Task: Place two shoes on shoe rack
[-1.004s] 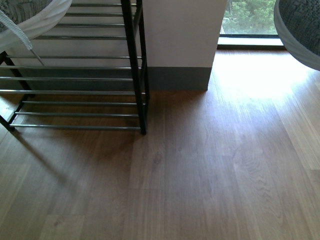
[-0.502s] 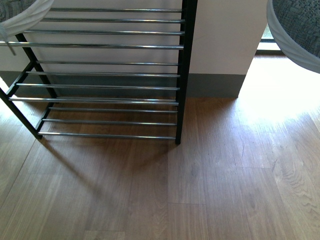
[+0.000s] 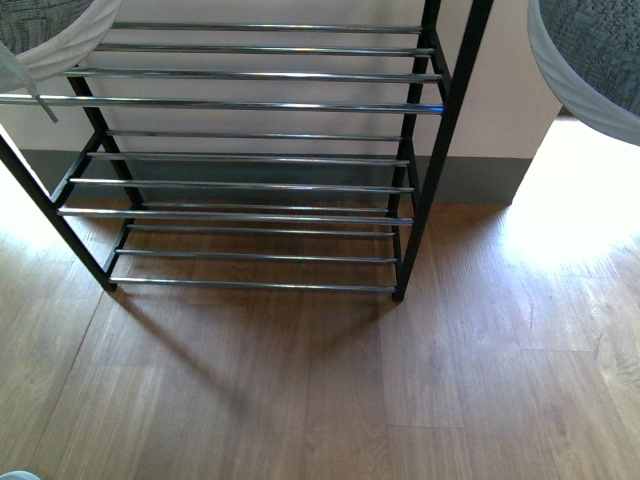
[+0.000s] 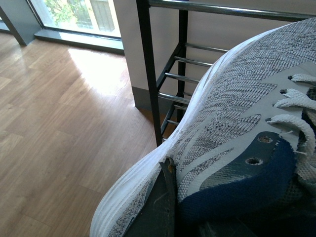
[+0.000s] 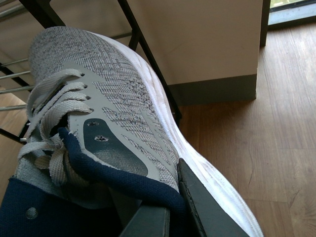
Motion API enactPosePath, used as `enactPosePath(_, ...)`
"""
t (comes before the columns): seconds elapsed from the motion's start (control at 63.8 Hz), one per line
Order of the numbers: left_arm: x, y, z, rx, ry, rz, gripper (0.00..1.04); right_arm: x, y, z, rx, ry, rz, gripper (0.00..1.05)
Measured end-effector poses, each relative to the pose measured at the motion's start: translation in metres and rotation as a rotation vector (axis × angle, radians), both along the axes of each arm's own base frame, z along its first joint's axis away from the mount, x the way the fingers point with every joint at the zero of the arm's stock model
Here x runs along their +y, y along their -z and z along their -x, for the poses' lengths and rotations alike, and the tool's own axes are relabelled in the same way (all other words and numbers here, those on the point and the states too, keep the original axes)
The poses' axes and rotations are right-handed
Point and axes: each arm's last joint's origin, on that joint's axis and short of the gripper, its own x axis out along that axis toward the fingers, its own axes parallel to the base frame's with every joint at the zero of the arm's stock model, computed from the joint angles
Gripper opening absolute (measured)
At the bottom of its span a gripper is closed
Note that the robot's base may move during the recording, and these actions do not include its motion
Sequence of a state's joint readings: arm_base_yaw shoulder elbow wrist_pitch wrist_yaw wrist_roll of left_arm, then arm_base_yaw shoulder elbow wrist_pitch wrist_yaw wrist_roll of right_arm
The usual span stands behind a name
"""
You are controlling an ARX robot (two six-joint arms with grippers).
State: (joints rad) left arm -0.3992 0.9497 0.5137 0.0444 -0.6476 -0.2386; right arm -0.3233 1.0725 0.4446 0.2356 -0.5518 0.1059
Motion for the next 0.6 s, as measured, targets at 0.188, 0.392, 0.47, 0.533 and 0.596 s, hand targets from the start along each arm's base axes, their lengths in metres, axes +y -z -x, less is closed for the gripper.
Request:
enactPosePath(0.188, -0.0002, 0.0001, -0.0001, 0.001, 0.005, 0.002, 0.02, -0.0003, 0.0000, 0.0000, 0.001, 0.006, 0.002, 0.01)
enactPosePath(0.392, -0.0008, 0.0016, 0.0003, 0.007, 0.020, 0.004, 0.02, -0.0011, 0.0003, 0.0001, 0.003, 0.018, 0.006, 0.01)
enactPosePath(0.47, -0.0007, 0.0015, 0.0003, 0.007, 0.015, 0.001, 0.02, -0.0010, 0.0003, 0.0001, 0.002, 0.013, 0.004, 0.01)
enactPosePath(0.533, -0.0006, 0.0017, 0.0003, 0.007, 0.014, 0.001, 0.02, -0.0009, 0.0002, 0.0002, 0.002, 0.011, 0.003, 0.01)
enactPosePath(0.596, -0.0007, 0.0015, 0.0004, 0.006, 0.014, 0.001, 0.02, -0.0010, 0.0003, 0.0002, 0.002, 0.012, 0.003, 0.01)
